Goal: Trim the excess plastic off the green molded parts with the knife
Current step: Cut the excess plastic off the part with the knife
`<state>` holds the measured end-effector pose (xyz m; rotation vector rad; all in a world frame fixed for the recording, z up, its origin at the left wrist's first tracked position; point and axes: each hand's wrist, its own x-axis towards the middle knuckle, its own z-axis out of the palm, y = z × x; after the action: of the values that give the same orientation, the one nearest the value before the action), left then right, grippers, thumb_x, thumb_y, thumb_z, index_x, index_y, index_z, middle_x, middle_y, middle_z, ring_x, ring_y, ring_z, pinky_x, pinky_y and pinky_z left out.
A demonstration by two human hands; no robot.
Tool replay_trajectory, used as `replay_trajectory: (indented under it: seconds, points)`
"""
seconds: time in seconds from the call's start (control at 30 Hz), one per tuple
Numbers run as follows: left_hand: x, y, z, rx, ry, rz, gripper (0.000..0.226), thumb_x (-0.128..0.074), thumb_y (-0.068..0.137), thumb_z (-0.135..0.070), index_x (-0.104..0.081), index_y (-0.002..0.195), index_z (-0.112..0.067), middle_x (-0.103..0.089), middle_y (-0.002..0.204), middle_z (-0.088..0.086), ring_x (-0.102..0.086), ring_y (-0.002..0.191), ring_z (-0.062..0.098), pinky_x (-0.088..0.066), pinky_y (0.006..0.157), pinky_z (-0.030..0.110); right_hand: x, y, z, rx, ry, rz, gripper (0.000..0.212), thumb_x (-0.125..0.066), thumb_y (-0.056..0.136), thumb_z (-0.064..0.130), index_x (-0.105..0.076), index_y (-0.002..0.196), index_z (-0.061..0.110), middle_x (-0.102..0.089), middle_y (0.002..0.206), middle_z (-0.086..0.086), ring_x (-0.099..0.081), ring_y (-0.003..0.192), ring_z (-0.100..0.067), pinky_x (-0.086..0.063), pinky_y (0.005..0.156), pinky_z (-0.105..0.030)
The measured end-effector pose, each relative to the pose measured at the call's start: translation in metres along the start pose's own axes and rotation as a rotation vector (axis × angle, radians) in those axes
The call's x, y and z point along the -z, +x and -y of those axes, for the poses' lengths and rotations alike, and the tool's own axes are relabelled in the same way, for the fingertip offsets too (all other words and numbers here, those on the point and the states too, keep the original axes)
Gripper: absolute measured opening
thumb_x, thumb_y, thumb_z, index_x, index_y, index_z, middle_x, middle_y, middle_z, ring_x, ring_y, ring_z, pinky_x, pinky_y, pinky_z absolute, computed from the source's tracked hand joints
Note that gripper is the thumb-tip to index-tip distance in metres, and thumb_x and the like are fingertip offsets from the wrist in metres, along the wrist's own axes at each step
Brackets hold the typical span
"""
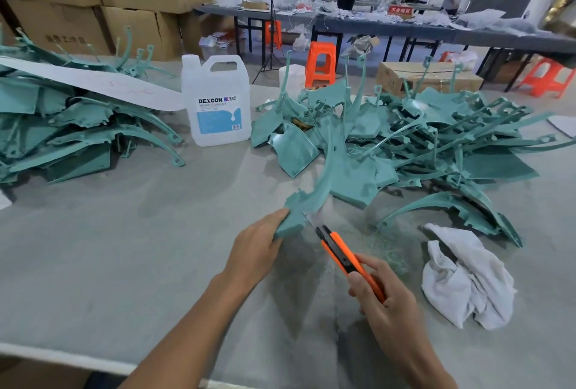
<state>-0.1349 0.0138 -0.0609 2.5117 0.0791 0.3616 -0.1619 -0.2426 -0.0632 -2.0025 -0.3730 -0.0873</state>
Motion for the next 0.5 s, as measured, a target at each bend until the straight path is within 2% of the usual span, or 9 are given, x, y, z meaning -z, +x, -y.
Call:
replay_trajectory:
  seconds: [0.13, 0.3, 0.4, 0.5]
  points:
    - [0.0039, -0.0024, 0.0002, -0.009, -0.037, -0.04, 0.053, -0.05, 0.096, -0.008, -0.053, 0.144, -0.028, -0.062, 0.138, -0.01, -0.062, 0.119, 0.021, -0.048, 0.096, 0.032, -0.0066, 0.0017, 0.0081, 0.017, 0.019, 0.056, 0.031, -0.057, 0.087, 0.052, -0.056, 0.117, 0.058, -0.074, 0.081, 0.009, -0.061, 0.058, -0.015, -0.046, 0.055, -0.018]
    - [0.0006, -0.0038, 0.0005, -0.032, -0.067, -0.064, 0.044, -0.054, 0.098, -0.011, -0.058, 0.135, -0.035, -0.07, 0.119, -0.015, -0.066, 0.099, 0.017, -0.05, 0.082, 0.031, -0.007, 0.0019, 0.0047, 0.046, 0.014, 0.106, 0.034, -0.055, 0.091, 0.053, -0.056, 0.124, 0.047, -0.074, 0.086, 0.008, -0.061, 0.055, -0.014, -0.053, 0.056, -0.031]
    - [-0.0019, -0.0036, 0.0047, -0.033, -0.064, -0.07, 0.046, -0.053, 0.098, -0.011, -0.057, 0.138, -0.033, -0.069, 0.123, -0.014, -0.065, 0.103, 0.017, -0.049, 0.085, 0.03, -0.0094, 0.0036, 0.0035, 0.043, -0.026, 0.095, 0.029, -0.051, 0.093, 0.054, -0.052, 0.122, 0.053, -0.074, 0.088, 0.013, -0.058, 0.054, -0.009, -0.046, 0.054, -0.02]
    - [-0.0037, -0.0028, 0.0079, -0.04, -0.082, -0.087, 0.045, -0.054, 0.099, -0.012, -0.057, 0.14, -0.031, -0.068, 0.128, -0.012, -0.066, 0.107, 0.018, -0.05, 0.088, 0.031, -0.0076, 0.0099, 0.0052, 0.044, -0.059, 0.085, 0.026, -0.049, 0.094, 0.051, -0.051, 0.12, 0.056, -0.071, 0.082, 0.013, -0.06, 0.058, -0.007, -0.041, 0.055, -0.015]
